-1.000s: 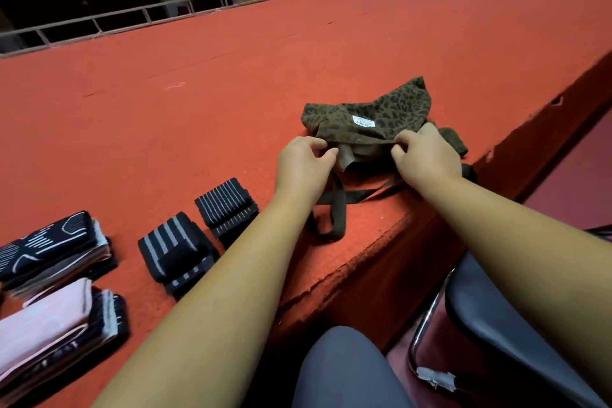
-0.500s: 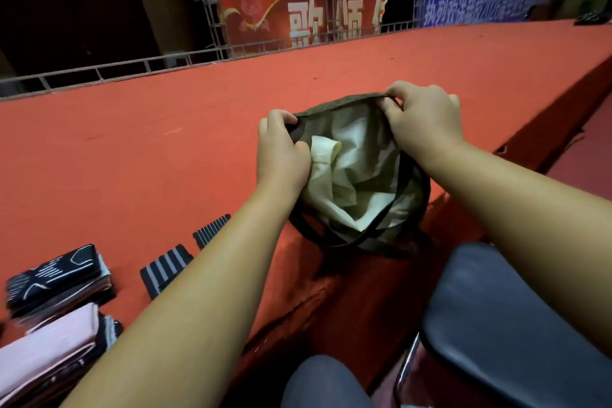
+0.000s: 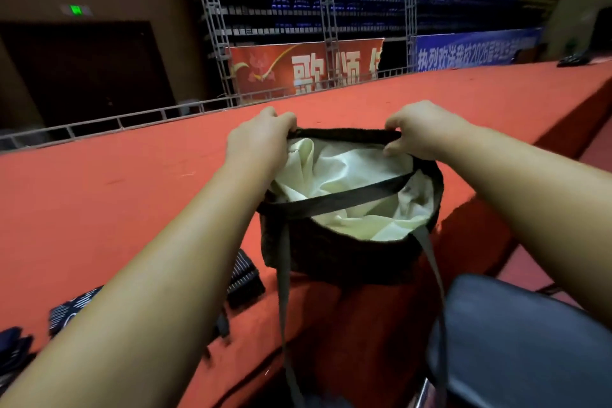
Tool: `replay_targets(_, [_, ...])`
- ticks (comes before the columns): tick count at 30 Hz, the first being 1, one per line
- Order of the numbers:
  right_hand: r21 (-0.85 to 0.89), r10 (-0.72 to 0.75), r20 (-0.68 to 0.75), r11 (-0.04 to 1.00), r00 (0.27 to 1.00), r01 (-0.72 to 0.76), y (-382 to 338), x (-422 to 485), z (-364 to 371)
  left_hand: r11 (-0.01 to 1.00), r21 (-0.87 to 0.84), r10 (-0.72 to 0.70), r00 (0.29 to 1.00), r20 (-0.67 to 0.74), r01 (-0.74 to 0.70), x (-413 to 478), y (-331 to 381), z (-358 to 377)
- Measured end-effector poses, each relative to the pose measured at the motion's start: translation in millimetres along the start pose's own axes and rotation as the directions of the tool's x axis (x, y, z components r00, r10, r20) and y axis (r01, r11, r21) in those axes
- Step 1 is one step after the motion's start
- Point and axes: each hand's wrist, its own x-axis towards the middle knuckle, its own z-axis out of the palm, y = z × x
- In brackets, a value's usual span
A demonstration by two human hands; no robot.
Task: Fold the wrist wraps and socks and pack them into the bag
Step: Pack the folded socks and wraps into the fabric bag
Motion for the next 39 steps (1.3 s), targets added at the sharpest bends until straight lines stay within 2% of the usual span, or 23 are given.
replay_targets(3, [-0.062, 0.064, 0.157, 0.997, 0.985, -0.055, 6, -4, 2, 1.000, 0.024, -0.009, 1.000, 0.022, 0.008, -3, -1, -7])
replay_targets(5, [0.068, 0.131, 0.229, 0.986, 0.965, -0.150, 11, -8, 4, 0.999, -0.023, -0.021, 0.998, 0.063, 0.022, -5, 0, -8])
replay_targets(6, [0.207, 0.164, 0.270, 0.952, 0.949, -0.223, 14, -10, 5, 0.998, -0.060, -0.026, 0.994, 0.105, 0.032, -5, -1, -7])
replay_targets(9, [0.551, 0.202, 0.403, 0.725, 0.893, -0.413, 12, -18, 10, 0.986, -0.138, -0.055, 0.969, 0.241, 0.091, -5, -6, -3])
replay_targets(11, [0.616, 0.199, 0.456, 0.633, 0.867, -0.469, 5, -23, 13, 0.994, -0.068, -0.056, 0.948, 0.314, 0.082, -6, -10, -4])
replay_targets(14, [0.620, 0.205, 0.509, 0.587, 0.836, -0.521, -3, -24, 20, 0.994, 0.099, -0.081, 0.910, 0.406, 0.044, -7, -9, -9])
replay_targets(17, [0.669, 0.238, 0.504, 0.501, 0.830, -0.550, -11, -19, 30, 0.980, -0.061, -0.121, 0.818, 0.563, 0.187, -4, -14, -17])
replay_targets(20, [0.704, 0.288, 0.484, 0.433, 0.826, -0.563, -15, -13, 44, 0.859, -0.298, -0.157, 0.769, 0.620, 0.416, 0, -26, -25])
replay_targets(22, [0.741, 0.276, 0.494, 0.363, 0.825, -0.565, -16, -8, 51, 0.696, -0.499, -0.125, 0.772, 0.623, 0.516, 3, -35, -25])
replay_targets(23, [0.757, 0.251, 0.507, 0.328, 0.825, -0.565, -15, -5, 53, 0.541, -0.625, -0.089, 0.778, 0.622, 0.562, 4, -38, -24])
replay_targets(25, [0.777, 0.171, 0.551, 0.253, 0.817, -0.577, -15, -1, 54, 0.039, -0.776, 0.016, 0.777, 0.630, 0.629, 6, -41, -23])
replay_targets(27, [0.797, 0.101, 0.590, 0.080, 0.801, -0.598, -16, 3, 55, -0.538, -0.643, 0.081, 0.793, 0.604, 0.545, 9, -39, -20])
replay_targets(28, [0.799, 0.077, 0.600, -0.022, 0.796, -0.601, -16, 5, 56, -0.719, -0.538, 0.048, 0.803, 0.594, 0.441, 9, -38, -13])
replay_targets(29, [0.795, 0.057, 0.605, -0.096, 0.794, -0.599, -18, 6, 57, -0.789, -0.497, -0.011, 0.801, 0.599, 0.361, 10, -37, -6])
replay_targets(30, [0.791, 0.042, 0.605, -0.145, 0.795, -0.594, -18, 6, 59, -0.770, -0.549, -0.094, 0.792, 0.603, 0.326, 11, -34, 2])
replay_targets(31, [0.789, 0.034, 0.602, -0.181, 0.798, -0.587, -19, 6, 61, -0.667, -0.654, -0.188, 0.769, 0.611, 0.356, 9, -32, 11])
replay_targets(32, [0.788, 0.024, 0.596, -0.208, 0.803, -0.579, -20, 4, 64, -0.488, -0.743, -0.281, 0.724, 0.630, 0.457, 8, -31, 21])
replay_targets(33, [0.787, 0.006, 0.587, -0.236, 0.809, -0.570, -20, 4, 65, -0.231, -0.799, -0.380, 0.705, 0.599, 0.555, 5, -33, 32])
replay_targets(34, [0.782, -0.025, 0.579, -0.264, 0.815, -0.564, -21, 2, 67, -0.021, -0.791, -0.420, 0.712, 0.563, 0.612, 2, -35, 43])
replay_targets(35, [0.775, -0.063, 0.573, -0.283, 0.817, -0.566, -20, 2, 71, 0.114, -0.774, -0.416, 0.738, 0.532, 0.623, -2, -39, 52])
replay_targets(36, [0.775, -0.094, 0.572, -0.262, 0.815, -0.575, -19, 2, 75, 0.228, -0.766, -0.368, 0.782, 0.504, 0.601, -6, -45, 62])
replay_targets(37, [0.789, -0.106, 0.576, -0.189, 0.811, -0.585, -18, 3, 80, 0.374, -0.742, -0.325, 0.828, 0.458, 0.557, -10, -50, 70])
replay_targets(39, [0.812, -0.128, 0.583, 0.065, 0.802, -0.580, -21, 4, 87, 0.666, -0.621, -0.232, 0.906, 0.353, 0.413, -15, -58, 84])
